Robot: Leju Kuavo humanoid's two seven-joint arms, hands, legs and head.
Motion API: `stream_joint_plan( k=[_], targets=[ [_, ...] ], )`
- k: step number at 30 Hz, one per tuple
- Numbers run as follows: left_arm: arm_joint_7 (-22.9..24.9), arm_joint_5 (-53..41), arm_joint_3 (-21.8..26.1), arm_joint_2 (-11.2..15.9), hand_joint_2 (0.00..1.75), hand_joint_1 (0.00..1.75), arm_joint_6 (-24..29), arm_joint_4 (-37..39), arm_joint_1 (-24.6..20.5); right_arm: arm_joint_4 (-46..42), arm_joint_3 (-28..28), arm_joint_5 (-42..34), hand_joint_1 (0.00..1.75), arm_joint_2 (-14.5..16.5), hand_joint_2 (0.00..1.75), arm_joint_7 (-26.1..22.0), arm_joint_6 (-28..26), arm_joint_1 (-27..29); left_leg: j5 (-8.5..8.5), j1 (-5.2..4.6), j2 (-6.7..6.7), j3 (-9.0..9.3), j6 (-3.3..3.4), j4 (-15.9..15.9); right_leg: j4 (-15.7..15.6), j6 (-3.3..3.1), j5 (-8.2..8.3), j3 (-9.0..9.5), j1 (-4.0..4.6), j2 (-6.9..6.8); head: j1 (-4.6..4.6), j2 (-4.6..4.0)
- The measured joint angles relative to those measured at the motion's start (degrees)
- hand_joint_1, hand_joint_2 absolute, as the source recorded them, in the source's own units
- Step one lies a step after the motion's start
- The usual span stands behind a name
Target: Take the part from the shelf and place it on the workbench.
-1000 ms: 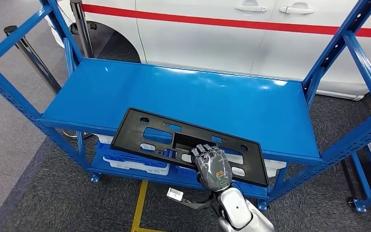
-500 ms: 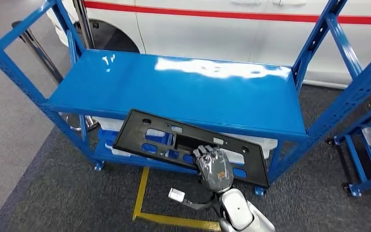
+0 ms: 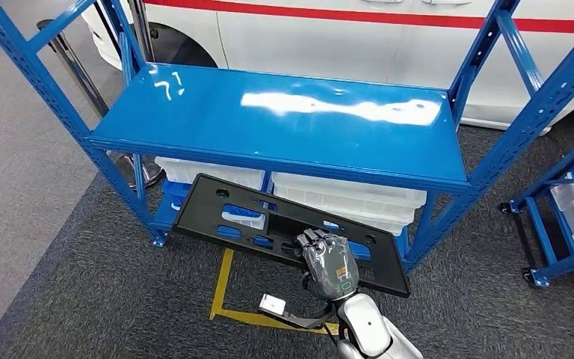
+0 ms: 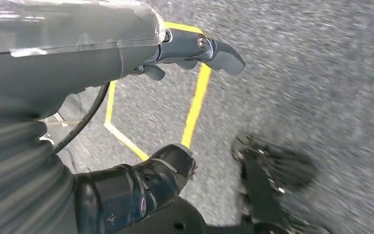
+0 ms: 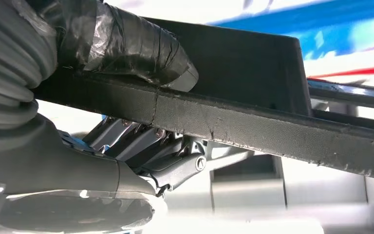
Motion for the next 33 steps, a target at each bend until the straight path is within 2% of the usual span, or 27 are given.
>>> stream_joint_plan(
  k=[2, 3, 4, 5, 6, 7, 8, 10, 11, 13, 14, 15, 16, 18, 19, 20, 21, 22, 23, 24, 25, 26, 27, 29, 30, 31, 33],
  targets=[
    [-0.07, 0.18, -0.04, -0.03, 1.75, 0.00, -0.17, 0.00, 0.04, -0.69, 0.01, -10.31, 1.73, 0.02, 1.75, -5.17, 4.23, 0.46, 1.54, 0.14, 0.20, -1.71, 0.62, 0.02, 5.71, 0.37, -6.26, -1.45, -0.14, 0.20, 0.07, 0.00],
    [-0.16, 0.23, -0.06, -0.03, 1.75, 0.00, -0.28, 0.00, 0.07, -1.16, 0.02, -15.95, 1.73, 0.06, 1.75, -7.88, 6.98, 0.78, 2.27, 0.14, 0.23, -2.72, 0.68, 0.19, 9.34, 0.56, -8.63, -2.04, -0.25, 0.22, 0.10, 0.00],
    [-0.26, 0.27, -0.08, -0.02, 1.75, 0.00, -0.40, 0.00, 0.10, -1.67, 0.02, -21.70, 1.73, 0.11, 1.75, -10.49, 10.10, 1.16, 2.97, 0.14, 0.24, -3.87, 0.62, 0.42, 12.44, 0.75, -9.52, -2.24, -0.37, 0.22, 0.12, 0.00],
    [-0.38, 0.28, -0.11, -0.02, 1.75, 0.00, -0.53, 0.00, 0.10, -2.19, 0.02, -27.24, 1.73, 0.19, 1.75, -12.84, 13.46, 1.57, 3.60, 0.17, 0.24, -4.99, 0.50, 0.72, 14.16, 0.91, -8.86, -1.82, -0.48, 0.21, 0.11, 0.00],
    [-0.47, 0.26, -0.16, -0.03, 1.75, 0.00, -0.66, 0.00, 0.09, -2.70, 0.02, -32.33, 1.73, 0.28, 1.75, -14.98, 16.83, 2.01, 4.14, 0.22, 0.24, -6.11, 0.34, 1.12, 14.14, 1.02, -7.20, -0.60, -0.60, 0.21, 0.11, 0.00],
    [-0.54, 0.21, -0.22, -0.03, 1.75, 0.00, -0.75, 0.00, 0.09, -3.24, 0.01, -37.05, 1.73, 0.42, 1.75, -16.77, 20.05, 2.47, 4.59, 0.28, 0.23, -7.21, 0.13, 1.62, 12.18, 1.10, -5.48, 1.61, -0.73, 0.20, 0.12, 0.00],
    [-0.58, 0.15, -0.30, -0.04, 1.75, 0.00, -0.82, 0.00, 0.07, -3.79, -0.02, -41.21, 1.73, 0.62, 1.75, -18.22, 22.90, 2.88, 4.98, 0.29, 0.20, -8.19, -0.14, 2.20, 8.61, 1.12, -4.99, 4.52, -0.81, 0.20, 0.11, 0.00],
    [-0.62, -0.05, -0.49, -0.05, 1.75, 0.00, -0.86, 0.00, 0.08, -4.81, -0.26, -47.57, 1.73, 1.13, 1.75, -20.29, 27.14, 3.57, 5.71, 0.21, 0.13, -9.48, -0.83, 3.18, 1.09, 0.83, -6.49, 9.63, -0.67, 0.26, 0.08, 0.00],
    [-0.63, -0.17, -0.57, -0.06, 1.75, 0.00, -0.87, 0.00, 0.08, -5.19, -0.47, -49.89, 1.73, 1.38, 1.75, -20.92, 28.75, 3.79, 6.17, 0.16, 0.13, -9.75, -1.22, 3.34, -1.01, 0.55, -7.47, 10.72, -0.52, 0.31, 0.05, 0.00],
    [-0.67, -0.36, -0.64, -0.06, 1.75, 0.00, -0.89, 0.00, 0.10, -5.56, -0.85, -53.37, 1.73, 1.64, 1.75, -21.72, 31.53, 4.18, 7.01, 0.29, 0.13, -9.98, -2.06, 3.17, -1.75, -0.29, -7.08, 10.35, -0.36, 0.23, 0.08, 0.00],
    [-0.67, -0.42, -0.67, -0.06, 1.75, 0.00, -0.91, 0.00, 0.13, -5.63, -0.96, -54.92, 1.73, 1.70, 1.75, -21.96, 33.02, 4.31, 6.46, 0.41, 0.11, -10.30, -2.42, 3.42, -1.80, -0.84, -6.41, 9.79, -0.39, 0.13, 0.08, 0.00],
    [-0.67, -0.46, -0.70, -0.06, 1.75, 0.00, -0.94, 0.00, 0.17, -5.66, -1.03, -56.37, 1.73, 1.78, 1.75, -22.15, 34.55, 4.44, 4.75, 0.53, 0.07, -10.83, -2.73, 4.46, -1.89, -1.37, -5.65, 9.09, -0.43, 0.01, 0.07, 0.00],
    [-0.67, -0.51, -0.74, -0.06, 1.75, 0.00, -1.01, 0.00, 0.20, -5.67, -1.10, -57.85, 1.73, 1.91, 1.75, -22.34, 36.13, 4.56, 2.02, 0.62, 0.04, -11.52, -2.96, 6.49, -1.97, -1.80, -4.84, 8.24, -0.50, -0.08, 0.06, 0.00],
    [-0.66, -0.59, -0.80, -0.07, 1.75, 0.00, -1.26, 0.00, 0.17, -5.68, -1.23, -60.87, 1.73, 2.15, 1.75, -22.89, 39.40, 4.77, -3.86, 0.65, 0.01, -12.87, -3.25, 13.01, -1.90, -2.15, -3.32, 6.46, -0.36, -0.10, 0.01, 0.00],
    [-0.66, -0.66, -0.84, -0.07, 1.75, 0.00, -1.41, 0.00, 0.12, -5.68, -1.26, -62.26, 1.73, 2.22, 1.75, -23.24, 40.98, 4.90, -5.10, 0.65, 0.00, -13.11, -3.33, 16.29, -1.82, -2.16, -2.56, 5.49, -0.25, -0.13, 0.01, 0.00],
    [-0.66, -0.74, -0.87, -0.08, 1.75, 0.00, -1.53, 0.00, 0.06, -5.68, -1.27, -63.48, 1.73, 2.23, 1.75, -23.60, 42.45, 5.05, -4.86, 0.65, 0.00, -12.82, -3.33, 18.52, -1.70, -2.13, -1.81, 4.48, -0.14, -0.17, 0.01, 0.00],
    [-0.66, -0.83, -0.93, -0.08, 1.75, 0.00, -1.62, 0.00, 0.00, -5.68, -1.27, -64.56, 1.73, 2.25, 1.75, -23.90, 43.77, 5.20, -3.45, 0.65, -0.01, -11.72, -3.22, 19.07, -1.57, -2.09, -1.09, 3.45, -0.03, -0.22, 0.01, 0.00],
    [-0.65, -0.89, -1.01, -0.08, 1.75, 0.00, -1.66, 0.00, -0.04, -5.68, -1.27, -65.50, 1.73, 2.27, 1.75, -24.13, 44.89, 5.35, -1.66, 0.62, -0.04, -9.67, -2.99, 17.65, -1.44, -2.03, -0.40, 2.46, 0.06, -0.25, 0.00, 0.00],
    [-0.63, -0.93, -1.10, -0.05, 1.75, 0.00, -1.69, 0.00, -0.09, -5.68, -1.27, -66.39, 1.73, 2.33, 1.75, -24.32, 45.95, 5.46, -0.60, 0.55, -0.10, -6.71, -2.64, 14.43, -1.31, -1.93, 0.24, 1.68, 0.12, -0.24, -0.01, 0.00],
    [-0.61, -0.97, -1.24, 0.00, 1.75, 0.00, -1.73, 0.00, -0.18, -5.71, -1.27, -67.19, 1.73, 2.42, 1.75, -24.50, 46.93, 5.55, -0.74, 0.38, -0.17, -3.11, -2.23, 9.73, -1.20, -1.76, 0.83, 1.08, 0.23, -0.20, -0.01, 0.00],
    [-0.59, -1.02, -1.38, 0.05, 1.75, 0.00, -1.78, 0.00, -0.30, -5.75, -1.28, -67.86, 1.73, 2.51, 1.75, -24.71, 47.79, 5.63, -1.56, 0.20, -0.23, -0.09, -1.90, 5.46, -1.19, -1.51, 1.45, 0.74, 0.29, -0.23, 0.02, 0.00],
    [-0.58, -1.07, -1.51, 0.10, 1.75, 0.00, -1.84, 0.00, -0.43, -5.79, -1.28, -68.41, 1.73, 2.60, 1.75, -24.91, 48.55, 5.69, -2.45, -0.03, -0.29, 1.94, -1.63, 2.25, -1.32, -1.23, 2.08, 0.61, 0.27, -0.28, 0.03, 0.00],
    [-0.58, -1.12, -1.62, 0.13, 1.75, 0.00, -1.90, 0.00, -0.52, -5.84, -1.29, -68.85, 1.73, 2.69, 1.75, -25.09, 49.22, 5.76, -2.86, -0.23, -0.31, 2.84, -1.44, 0.36, -1.59, -0.89, 2.78, 0.54, 0.24, -0.35, 0.03, 0.00],
    [-0.58, -1.27, -1.75, 0.09, 1.75, 0.00, -2.04, 0.00, -0.61, -5.86, -1.29, -69.43, 1.73, 2.80, 1.75, -25.31, 50.23, 6.03, -1.56, -0.09, -0.14, 2.03, -0.87, -0.35, -2.03, -0.19, 3.38, 0.18, 0.19, -0.24, 0.04, 0.00],
    [-0.58, -1.36, -1.82, 0.07, 1.75, 0.00, -2.13, 0.00, -0.65, -5.86, -1.28, -69.65, 1.73, 2.85, 1.75, -25.38, 50.63, 6.21, -0.68, 0.05, 0.01, 1.37, -0.41, -0.57, -1.40, 0.12, 2.09, -0.26, 0.19, -0.07, 0.07, 0.00],
    [-0.57, -1.45, -1.91, 0.06, 1.75, 0.00, -2.23, 0.00, -0.64, -5.86, -1.27, -69.83, 1.73, 2.85, 1.75, -25.43, 50.94, 6.41, 0.24, 0.21, 0.18, 0.54, -0.01, -0.75, 0.31, 0.37, -0.42, -0.87, 0.18, 0.09, 0.11, 0.00],
    [-0.55, -1.56, -2.07, 0.07, 1.75, 0.00, -2.49, 0.00, -0.57, -5.86, -1.26, -70.19, 1.73, 2.84, 1.75, -25.57, 51.53, 6.76, 1.80, 0.15, 0.36, -1.48, 0.50, -0.55, 6.65, 0.71, -6.85, -2.03, -0.01, 0.22, 0.14, 0.00]
  ],
)
